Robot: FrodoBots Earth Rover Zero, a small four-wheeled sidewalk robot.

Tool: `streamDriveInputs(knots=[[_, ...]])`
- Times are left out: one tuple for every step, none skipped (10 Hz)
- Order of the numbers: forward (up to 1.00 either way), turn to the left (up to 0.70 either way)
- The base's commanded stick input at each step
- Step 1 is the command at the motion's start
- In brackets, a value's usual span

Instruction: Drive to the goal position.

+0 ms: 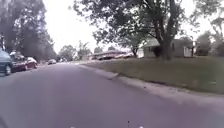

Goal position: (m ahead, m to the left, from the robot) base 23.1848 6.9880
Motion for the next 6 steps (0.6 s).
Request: streamDriveInputs(knots=[[1.00,0.40],[1.00,0.40],[1.00,0.35],[1.00,0.18],[1.00,0.03],[1.00,0.02]])
